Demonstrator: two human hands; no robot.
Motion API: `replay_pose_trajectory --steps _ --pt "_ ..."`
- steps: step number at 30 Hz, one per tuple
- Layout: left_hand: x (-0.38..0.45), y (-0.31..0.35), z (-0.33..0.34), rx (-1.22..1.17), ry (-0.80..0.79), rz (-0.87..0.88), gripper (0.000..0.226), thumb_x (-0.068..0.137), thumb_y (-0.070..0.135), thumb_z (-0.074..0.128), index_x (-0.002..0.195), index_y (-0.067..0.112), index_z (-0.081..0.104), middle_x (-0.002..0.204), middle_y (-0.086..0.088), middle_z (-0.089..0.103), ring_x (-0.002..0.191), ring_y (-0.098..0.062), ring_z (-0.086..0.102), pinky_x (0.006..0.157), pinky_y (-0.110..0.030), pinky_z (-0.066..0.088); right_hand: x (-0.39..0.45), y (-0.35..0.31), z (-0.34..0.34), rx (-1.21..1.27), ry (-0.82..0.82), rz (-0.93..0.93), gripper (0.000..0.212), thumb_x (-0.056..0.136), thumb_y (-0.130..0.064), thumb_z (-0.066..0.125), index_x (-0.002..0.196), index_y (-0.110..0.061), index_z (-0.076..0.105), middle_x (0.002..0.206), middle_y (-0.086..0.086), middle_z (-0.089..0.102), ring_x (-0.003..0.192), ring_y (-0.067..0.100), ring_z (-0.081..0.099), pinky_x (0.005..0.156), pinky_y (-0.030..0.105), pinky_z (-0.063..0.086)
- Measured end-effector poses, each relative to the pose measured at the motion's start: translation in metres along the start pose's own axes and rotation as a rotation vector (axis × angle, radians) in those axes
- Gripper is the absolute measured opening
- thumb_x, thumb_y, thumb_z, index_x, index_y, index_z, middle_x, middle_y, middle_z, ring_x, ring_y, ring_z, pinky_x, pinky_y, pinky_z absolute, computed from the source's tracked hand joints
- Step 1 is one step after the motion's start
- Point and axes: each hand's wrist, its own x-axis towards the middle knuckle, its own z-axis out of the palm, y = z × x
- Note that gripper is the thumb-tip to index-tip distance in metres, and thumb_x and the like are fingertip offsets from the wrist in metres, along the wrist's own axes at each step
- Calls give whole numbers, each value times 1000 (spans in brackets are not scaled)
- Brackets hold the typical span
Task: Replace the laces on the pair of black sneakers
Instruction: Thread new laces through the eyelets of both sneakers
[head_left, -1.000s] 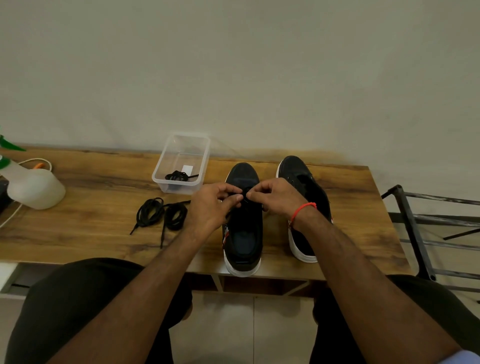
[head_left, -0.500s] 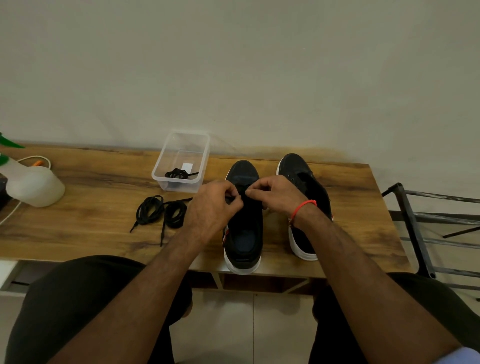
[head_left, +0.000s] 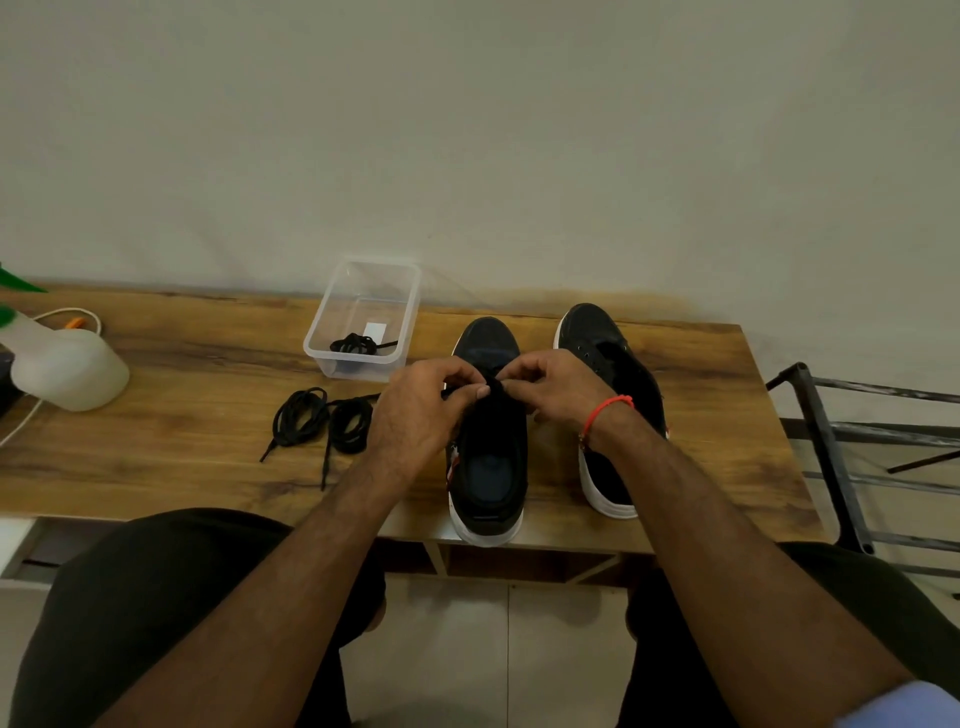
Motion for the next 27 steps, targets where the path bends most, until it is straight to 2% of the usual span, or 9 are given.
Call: replay_pose_trajectory --steps 3,5,8,10,15,18,22,24,27 --pt "3 0 -5 -8 -49 -17 34 90 29 75 122 27 65 86 15 63 79 1 60 71 -22 52 3 3 -3 31 47 26 8 96 -21 64 95 -21 72 87 -6 66 80 9 61 65 24 51" --pt "5 0 -11 40 -83 -13 43 90 23 75 130 26 61 89 14 62 83 -2 61 77 -25 55 5 5 -8 46 121 46 10 97 -20 63 90 -21 70 85 -7 65 81 10 60 69 26 51" --pt "9 -4 -20 125 -99 28 41 90 16 74 127 29 63 94 16 63 100 -8 62 95 -43 56 9 11 -17 -21 262 81 15 98 -17 58 90 -10 68 86 4 69 85 23 67 83 38 58" --pt "9 -7 -24 185 -102 53 39 89 16 75 123 33 64 90 20 61 102 -8 59 97 -51 52 13 14 -22 -37 359 107 16 97 -16 56 89 -5 66 83 12 71 79 29 70 79 46 60" --pt "9 -5 -26 152 -146 69 29 87 23 78 110 37 66 86 20 58 98 -6 55 97 -52 49 12 13 -30 -5 535 124 10 96 -16 58 88 -12 62 80 9 71 61 20 71 59 33 62" --pt "7 -3 -27 172 -220 69 24 87 33 77 102 43 62 88 21 62 97 -3 55 98 -53 47 13 14 -29 -32 473 108 6 98 -15 58 97 -13 63 88 9 72 59 18 71 62 36 63" --pt "10 -4 -24 26 -113 33 23 102 32 58 124 29 64 101 10 70 96 -6 63 93 -43 54 11 12 -25 -194 306 73 30 98 -12 58 127 -11 61 110 9 69 85 20 68 82 34 59" --pt "11 -4 -17 -13 -12 64 27 106 20 49 128 22 64 112 2 70 102 -6 61 93 -32 52 5 6 -24 -260 291 -9 23 99 -15 59 120 -11 65 106 3 67 86 14 60 76 20 50" --pt "12 -9 -1 42 -60 143 32 104 12 47 129 18 66 127 -2 64 115 -10 55 99 -28 47 -8 -4 -15 -283 221 -96 21 97 -33 64 99 -13 70 95 0 67 86 10 59 67 11 42"
